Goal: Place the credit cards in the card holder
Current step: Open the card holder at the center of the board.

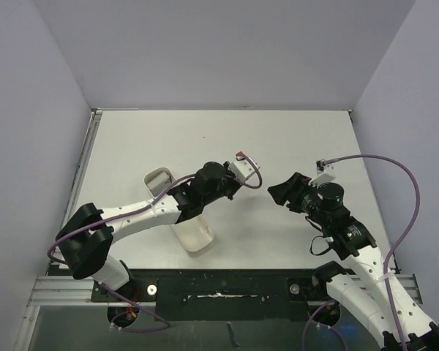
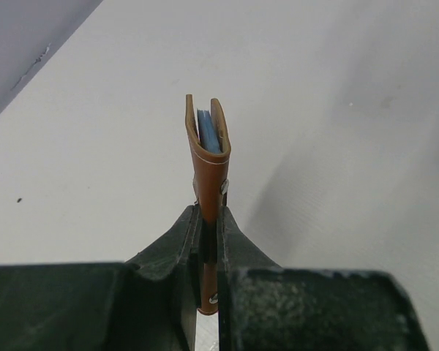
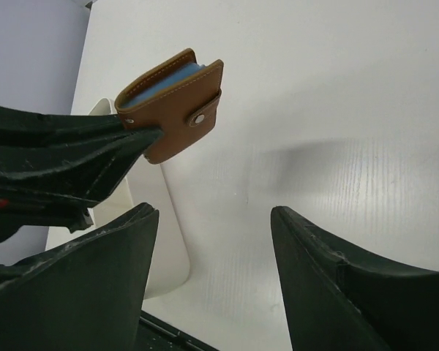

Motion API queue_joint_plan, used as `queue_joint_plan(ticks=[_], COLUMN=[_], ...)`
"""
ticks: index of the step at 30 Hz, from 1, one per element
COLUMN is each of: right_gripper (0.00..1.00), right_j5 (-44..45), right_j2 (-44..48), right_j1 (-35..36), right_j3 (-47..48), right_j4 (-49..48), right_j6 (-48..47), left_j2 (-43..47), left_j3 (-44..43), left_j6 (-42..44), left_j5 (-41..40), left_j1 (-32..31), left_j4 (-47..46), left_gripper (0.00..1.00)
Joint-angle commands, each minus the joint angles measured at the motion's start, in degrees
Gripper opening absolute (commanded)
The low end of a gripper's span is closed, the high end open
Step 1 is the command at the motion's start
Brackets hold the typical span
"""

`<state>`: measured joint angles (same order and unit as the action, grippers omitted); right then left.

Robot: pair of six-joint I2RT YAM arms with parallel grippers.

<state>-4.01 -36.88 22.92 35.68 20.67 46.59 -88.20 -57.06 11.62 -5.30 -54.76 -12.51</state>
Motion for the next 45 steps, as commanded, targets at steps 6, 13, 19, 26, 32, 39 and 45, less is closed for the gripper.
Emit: queue_joint_plan(ticks=[6,13,19,26,32,39,45], right_gripper=[0.57,0.49,0.46,0.47,0.45,0.30,0.05], right_j5=[-4.2,-9.6,-10.2,-6.9,-5.8,-4.3,-2.1], right_j2=[0.7,2.1,-1.5,-3.3,-5.0,-5.4,-4.7], right_j1=[0.2,0.2,0.8,1.1,1.3,1.6,1.7], right_j3=[-0.4,-5.5,-6.3,-6.2,-6.3,-7.9,-10.2], right_j4=[-6.8,-13.8,-15.8,-17.6,-17.2,-15.1,-13.9], right_j6=[-5.8,-4.0,-4.1,-4.6,-4.5,-4.3,-3.0], left_j2=[3.2,4.3,4.1,0.2,-1.7,-0.5,0.6], left_j3=[-3.8,-1.7,1.2,-1.1,-3.1,-1.7,0.4], left_j6=[-33.6,-51.7,-63.5,-65.9,-67.6,-67.7,-68.6], left_j5=[13.4,17.2,22.2,26.7,29.3,28.8,28.3], left_j1=[4.1,5.5,7.2,7.6,7.7,7.7,7.7], left_j4=[0.2,-2.0,-8.8,-8.4,-8.4,-9.1,-9.4], left_gripper=[0.00,0.00,0.00,0.00,0.00,0.00,0.00])
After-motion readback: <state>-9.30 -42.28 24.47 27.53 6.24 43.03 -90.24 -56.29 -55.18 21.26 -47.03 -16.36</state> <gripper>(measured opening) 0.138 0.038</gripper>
